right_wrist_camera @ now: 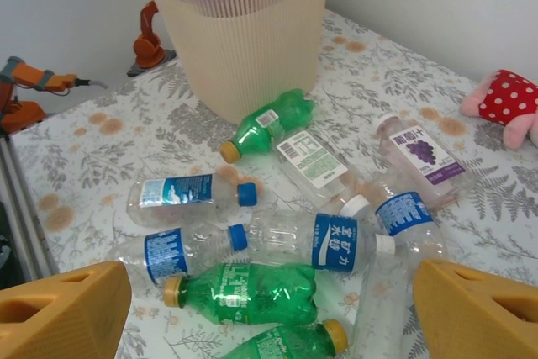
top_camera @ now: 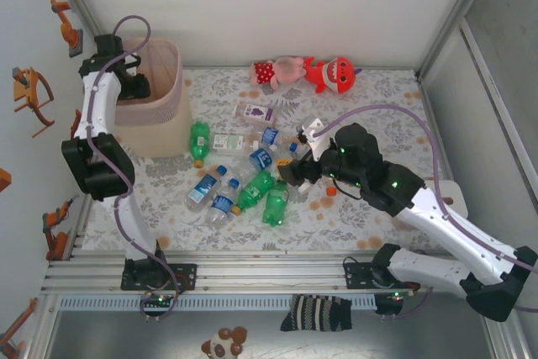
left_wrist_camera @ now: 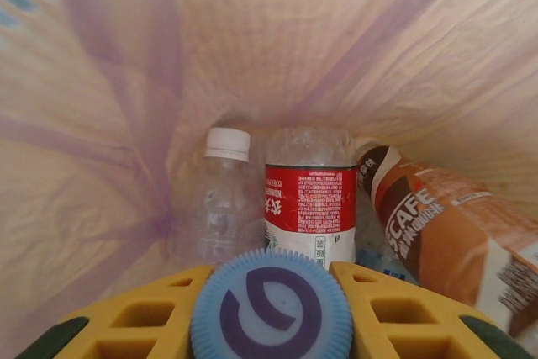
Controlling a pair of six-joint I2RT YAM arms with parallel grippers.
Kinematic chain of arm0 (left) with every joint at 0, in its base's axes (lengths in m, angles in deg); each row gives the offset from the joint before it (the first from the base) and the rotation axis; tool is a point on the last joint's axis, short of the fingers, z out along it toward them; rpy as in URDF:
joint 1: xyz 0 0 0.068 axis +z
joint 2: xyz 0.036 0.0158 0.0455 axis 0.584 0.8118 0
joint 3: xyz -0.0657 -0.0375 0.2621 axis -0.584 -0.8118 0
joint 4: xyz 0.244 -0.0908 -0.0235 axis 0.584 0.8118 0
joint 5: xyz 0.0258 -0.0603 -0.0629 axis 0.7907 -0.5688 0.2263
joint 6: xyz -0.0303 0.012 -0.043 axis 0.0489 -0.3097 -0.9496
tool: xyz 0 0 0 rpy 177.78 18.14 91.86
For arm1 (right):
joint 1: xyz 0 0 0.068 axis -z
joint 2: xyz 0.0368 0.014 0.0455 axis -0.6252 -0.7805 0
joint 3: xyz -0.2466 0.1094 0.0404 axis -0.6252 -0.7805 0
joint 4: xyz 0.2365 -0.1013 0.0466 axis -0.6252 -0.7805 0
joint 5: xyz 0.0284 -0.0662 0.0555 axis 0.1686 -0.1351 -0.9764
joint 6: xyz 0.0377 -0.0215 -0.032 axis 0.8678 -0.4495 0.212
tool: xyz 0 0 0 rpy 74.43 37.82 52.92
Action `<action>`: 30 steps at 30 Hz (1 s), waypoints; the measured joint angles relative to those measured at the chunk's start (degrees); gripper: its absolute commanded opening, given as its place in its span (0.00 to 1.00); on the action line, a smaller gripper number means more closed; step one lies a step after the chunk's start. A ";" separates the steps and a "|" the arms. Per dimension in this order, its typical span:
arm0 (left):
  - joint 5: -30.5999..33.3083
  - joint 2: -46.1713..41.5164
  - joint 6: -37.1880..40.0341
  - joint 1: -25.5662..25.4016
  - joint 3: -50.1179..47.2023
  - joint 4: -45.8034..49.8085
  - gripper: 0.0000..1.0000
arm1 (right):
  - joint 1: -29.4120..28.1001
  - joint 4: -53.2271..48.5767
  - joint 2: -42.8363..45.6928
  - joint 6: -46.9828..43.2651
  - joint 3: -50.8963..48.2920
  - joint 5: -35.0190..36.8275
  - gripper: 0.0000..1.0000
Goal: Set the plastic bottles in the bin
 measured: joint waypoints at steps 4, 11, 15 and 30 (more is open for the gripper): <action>-0.59 2.25 -0.17 0.22 -0.02 0.96 0.45 | 0.00 -0.07 -0.17 0.44 0.00 3.39 0.86; -1.88 2.56 -1.01 0.63 -0.11 1.79 0.56 | 0.35 -2.27 -0.28 3.17 0.39 10.67 0.86; -3.06 1.86 -1.38 0.66 -0.11 1.95 0.60 | 3.43 -6.40 -1.27 4.98 2.32 13.51 0.86; -11.65 -9.51 -3.04 0.66 0.85 3.52 0.65 | 23.39 -23.45 -16.06 6.69 10.12 13.44 0.69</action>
